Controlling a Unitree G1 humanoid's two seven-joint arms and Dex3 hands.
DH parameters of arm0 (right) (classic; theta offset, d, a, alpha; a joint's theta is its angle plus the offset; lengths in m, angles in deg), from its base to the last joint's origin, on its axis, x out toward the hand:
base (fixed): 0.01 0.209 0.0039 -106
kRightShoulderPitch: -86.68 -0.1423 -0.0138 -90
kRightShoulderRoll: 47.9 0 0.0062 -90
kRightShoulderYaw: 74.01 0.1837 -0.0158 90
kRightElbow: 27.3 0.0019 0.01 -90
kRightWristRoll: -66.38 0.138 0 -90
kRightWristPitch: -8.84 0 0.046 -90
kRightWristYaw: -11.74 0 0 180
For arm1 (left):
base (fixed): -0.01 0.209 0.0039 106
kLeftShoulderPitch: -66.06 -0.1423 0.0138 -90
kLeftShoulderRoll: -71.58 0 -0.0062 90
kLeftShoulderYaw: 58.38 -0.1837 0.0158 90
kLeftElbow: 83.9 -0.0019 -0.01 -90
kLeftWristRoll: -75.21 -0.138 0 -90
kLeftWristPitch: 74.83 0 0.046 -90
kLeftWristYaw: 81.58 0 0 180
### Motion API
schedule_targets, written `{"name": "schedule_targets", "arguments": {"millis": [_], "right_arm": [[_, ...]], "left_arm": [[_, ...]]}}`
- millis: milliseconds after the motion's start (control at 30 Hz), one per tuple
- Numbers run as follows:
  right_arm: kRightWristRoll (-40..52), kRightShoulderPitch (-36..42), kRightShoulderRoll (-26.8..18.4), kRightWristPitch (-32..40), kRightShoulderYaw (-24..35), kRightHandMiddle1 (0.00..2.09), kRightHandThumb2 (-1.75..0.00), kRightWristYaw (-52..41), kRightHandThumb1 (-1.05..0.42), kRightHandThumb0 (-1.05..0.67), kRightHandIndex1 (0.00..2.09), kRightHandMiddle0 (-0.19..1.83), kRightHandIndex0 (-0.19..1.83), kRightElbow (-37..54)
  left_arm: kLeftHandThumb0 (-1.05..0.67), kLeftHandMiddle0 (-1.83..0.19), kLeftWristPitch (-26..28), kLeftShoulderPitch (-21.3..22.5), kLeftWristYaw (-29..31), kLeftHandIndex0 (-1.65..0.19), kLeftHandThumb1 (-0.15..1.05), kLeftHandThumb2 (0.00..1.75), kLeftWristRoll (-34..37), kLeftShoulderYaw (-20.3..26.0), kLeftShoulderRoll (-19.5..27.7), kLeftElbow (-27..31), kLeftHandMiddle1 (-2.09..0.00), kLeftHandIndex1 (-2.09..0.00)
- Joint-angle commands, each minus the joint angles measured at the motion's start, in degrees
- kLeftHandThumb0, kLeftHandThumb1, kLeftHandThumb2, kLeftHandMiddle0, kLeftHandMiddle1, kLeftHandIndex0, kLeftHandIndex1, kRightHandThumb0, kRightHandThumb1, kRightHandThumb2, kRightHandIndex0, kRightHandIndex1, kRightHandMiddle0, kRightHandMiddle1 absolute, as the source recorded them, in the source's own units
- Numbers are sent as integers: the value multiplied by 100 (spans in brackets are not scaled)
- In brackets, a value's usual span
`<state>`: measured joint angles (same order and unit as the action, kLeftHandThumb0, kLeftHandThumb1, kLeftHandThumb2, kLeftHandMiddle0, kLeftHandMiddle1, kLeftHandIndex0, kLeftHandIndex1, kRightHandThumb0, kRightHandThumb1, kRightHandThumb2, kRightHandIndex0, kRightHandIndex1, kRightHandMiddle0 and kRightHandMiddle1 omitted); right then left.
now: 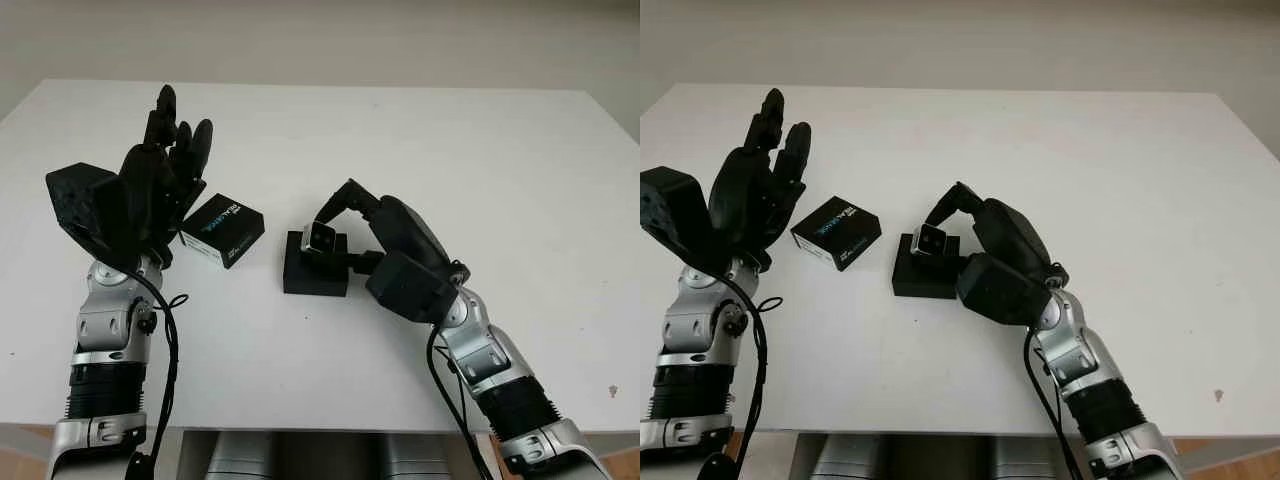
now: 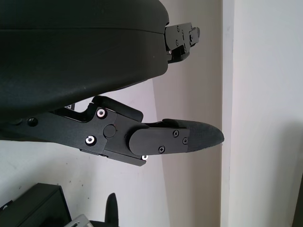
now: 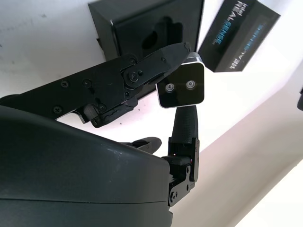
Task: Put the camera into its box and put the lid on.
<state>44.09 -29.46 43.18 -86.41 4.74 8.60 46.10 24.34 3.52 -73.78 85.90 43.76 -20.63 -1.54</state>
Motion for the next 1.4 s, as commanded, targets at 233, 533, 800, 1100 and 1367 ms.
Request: {"name": "schedule_targets", "arguments": {"millis": [233,533,800,1100,1367], "right_arm": [[572,-600,-260,429,215,167,-6,-1027,-99,-44,4,25,34,-70],[1041,-857,-344,906,343,168,-5,-1685,-98,-45,5,29,35,-187],[1137,-853,-387,1107,316,162,-5,-1884,-96,-45,5,33,36,-128],[1104,-744,-420,1089,254,164,-6,-1956,-98,-45,5,31,35,-25],[1093,-666,-420,1029,213,165,-5,-1978,-98,-44,5,30,34,-39]], "left_arm": [[-63,12,-46,0,-58,13,105,39,-28,-16,-35,44,-5,-6],[-61,12,3,-13,-100,13,105,40,-13,-17,-45,95,-5,-6],[-62,11,-13,4,-91,13,105,38,-21,-24,-34,69,-6,-6],[-63,11,-14,9,-89,12,105,38,-15,-28,-43,72,-5,-6],[-62,12,32,10,-120,13,105,39,-9,-28,-59,101,-5,-5]]}}
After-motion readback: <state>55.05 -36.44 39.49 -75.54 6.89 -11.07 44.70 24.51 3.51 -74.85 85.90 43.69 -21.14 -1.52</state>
